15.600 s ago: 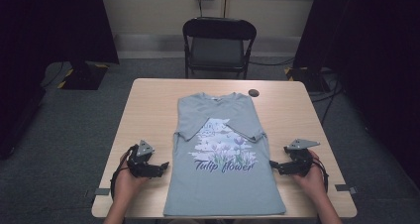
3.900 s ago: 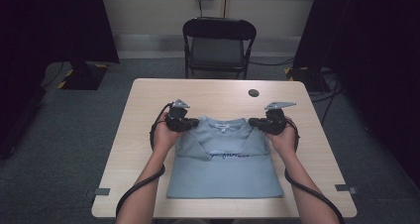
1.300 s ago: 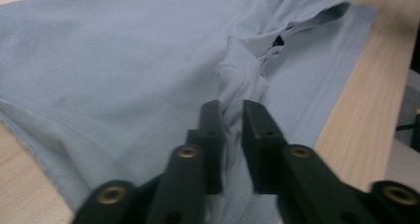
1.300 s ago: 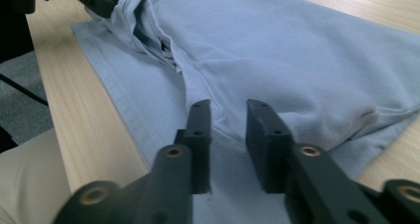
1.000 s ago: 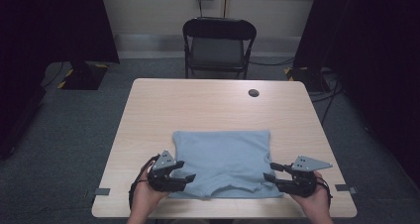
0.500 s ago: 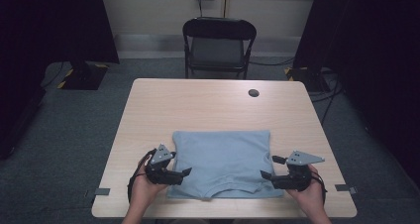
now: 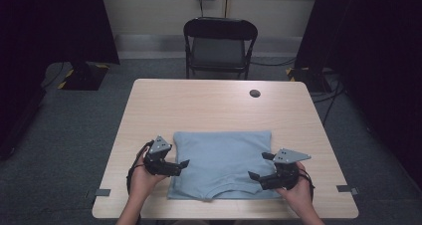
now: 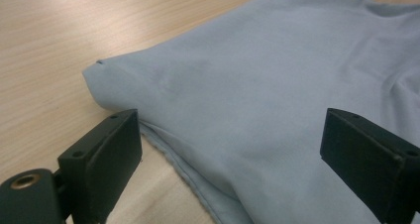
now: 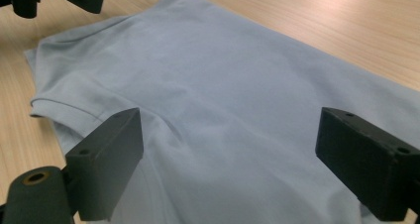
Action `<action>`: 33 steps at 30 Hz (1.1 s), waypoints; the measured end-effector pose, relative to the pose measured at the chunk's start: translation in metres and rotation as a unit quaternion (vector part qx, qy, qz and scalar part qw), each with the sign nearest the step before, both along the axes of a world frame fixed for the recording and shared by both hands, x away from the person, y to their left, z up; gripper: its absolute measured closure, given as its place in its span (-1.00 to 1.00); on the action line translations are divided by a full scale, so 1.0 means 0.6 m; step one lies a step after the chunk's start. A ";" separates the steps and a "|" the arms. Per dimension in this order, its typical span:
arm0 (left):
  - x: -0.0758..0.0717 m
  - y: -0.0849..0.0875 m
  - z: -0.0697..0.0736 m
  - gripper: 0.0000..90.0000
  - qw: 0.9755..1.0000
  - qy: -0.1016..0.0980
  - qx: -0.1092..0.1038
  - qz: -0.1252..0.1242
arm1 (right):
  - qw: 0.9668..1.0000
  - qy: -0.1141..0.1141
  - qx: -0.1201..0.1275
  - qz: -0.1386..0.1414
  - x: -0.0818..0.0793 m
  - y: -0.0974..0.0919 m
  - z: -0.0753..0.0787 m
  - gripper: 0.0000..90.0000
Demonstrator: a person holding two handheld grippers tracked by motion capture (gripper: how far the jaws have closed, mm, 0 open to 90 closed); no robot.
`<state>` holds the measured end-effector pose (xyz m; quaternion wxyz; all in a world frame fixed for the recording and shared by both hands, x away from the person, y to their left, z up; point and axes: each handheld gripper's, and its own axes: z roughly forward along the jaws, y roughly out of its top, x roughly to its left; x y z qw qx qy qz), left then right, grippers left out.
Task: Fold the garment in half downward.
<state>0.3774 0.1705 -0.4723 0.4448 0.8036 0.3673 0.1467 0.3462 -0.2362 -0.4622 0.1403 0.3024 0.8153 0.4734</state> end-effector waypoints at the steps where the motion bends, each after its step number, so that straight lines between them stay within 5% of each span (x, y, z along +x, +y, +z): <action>1: 0.002 -0.001 0.001 -0.81 1.000 0.000 -0.001 0.001 | 1.000 0.001 0.001 0.001 0.001 0.002 0.000 -0.76; 10: 0.024 0.002 0.004 -0.79 1.000 0.014 -0.005 0.009 | 1.000 0.006 0.010 0.011 0.006 0.024 0.000 -0.78; 33: 0.068 0.004 0.015 -0.75 0.999 0.014 -0.005 0.028 | 0.999 0.006 0.009 0.032 0.012 0.062 0.002 -0.78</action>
